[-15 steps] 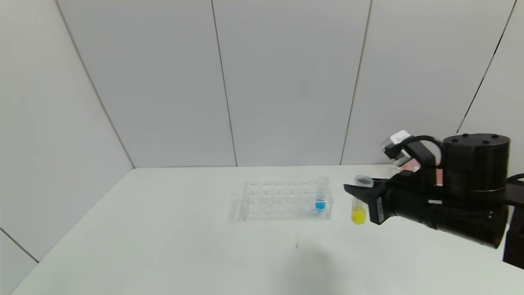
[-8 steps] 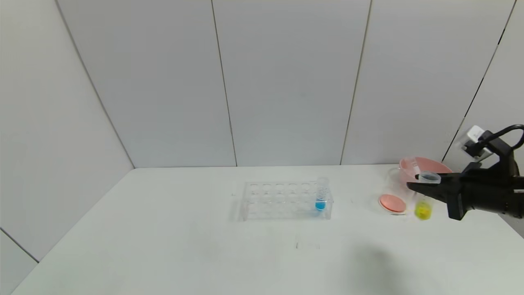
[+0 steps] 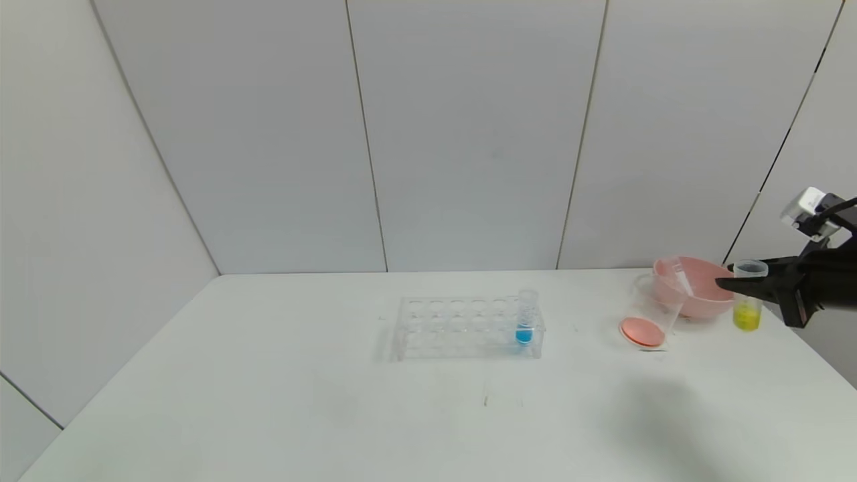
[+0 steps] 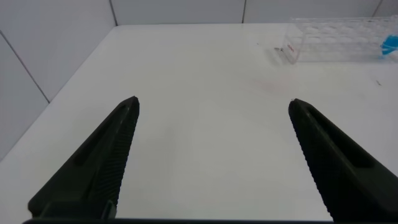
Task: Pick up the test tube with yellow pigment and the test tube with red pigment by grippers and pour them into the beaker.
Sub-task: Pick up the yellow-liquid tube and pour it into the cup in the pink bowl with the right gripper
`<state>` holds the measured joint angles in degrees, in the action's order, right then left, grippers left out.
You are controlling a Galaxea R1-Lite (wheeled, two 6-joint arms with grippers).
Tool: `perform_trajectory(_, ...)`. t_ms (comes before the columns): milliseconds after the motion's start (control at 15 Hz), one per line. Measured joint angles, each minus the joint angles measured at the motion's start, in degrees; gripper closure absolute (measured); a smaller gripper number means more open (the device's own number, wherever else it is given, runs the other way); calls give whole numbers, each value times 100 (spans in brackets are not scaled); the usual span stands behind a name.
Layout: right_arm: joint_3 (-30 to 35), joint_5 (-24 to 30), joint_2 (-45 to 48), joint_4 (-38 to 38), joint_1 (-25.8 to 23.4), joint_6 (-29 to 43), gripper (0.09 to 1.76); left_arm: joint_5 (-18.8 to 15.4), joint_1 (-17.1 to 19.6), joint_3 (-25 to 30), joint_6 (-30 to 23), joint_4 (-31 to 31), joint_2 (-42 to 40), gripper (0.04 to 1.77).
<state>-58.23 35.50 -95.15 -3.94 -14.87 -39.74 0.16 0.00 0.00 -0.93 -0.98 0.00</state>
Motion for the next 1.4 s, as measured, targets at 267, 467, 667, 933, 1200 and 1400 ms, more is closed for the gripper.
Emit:
perform_trajectory(267,-959,-9,-614,933,-177,-903,132,0,0,0,-2,2,0,9)
perform_trajectory(467,-1872,-39,-1093,1832,-196,-1459,132,-2,0,0,-2,0,0,9)
perform_trajectory(667,-2734,-77,-1547,2612,-163,-1803,132,0,0,0,-2,0,0,9)
perform_trajectory(933,-3606,-430,-1954,3300,-111,-2121,132,0,0,0,-2,0,0,9)
perform_trajectory(1200,-4587,-857,-2306,4187,-6,-2297,132,0,0,0,-5,0,0,9)
perform_trajectory(1400,-5335,-1330,-2599,4689,156,-2417,132,0,0,0,-2,0,0,9)
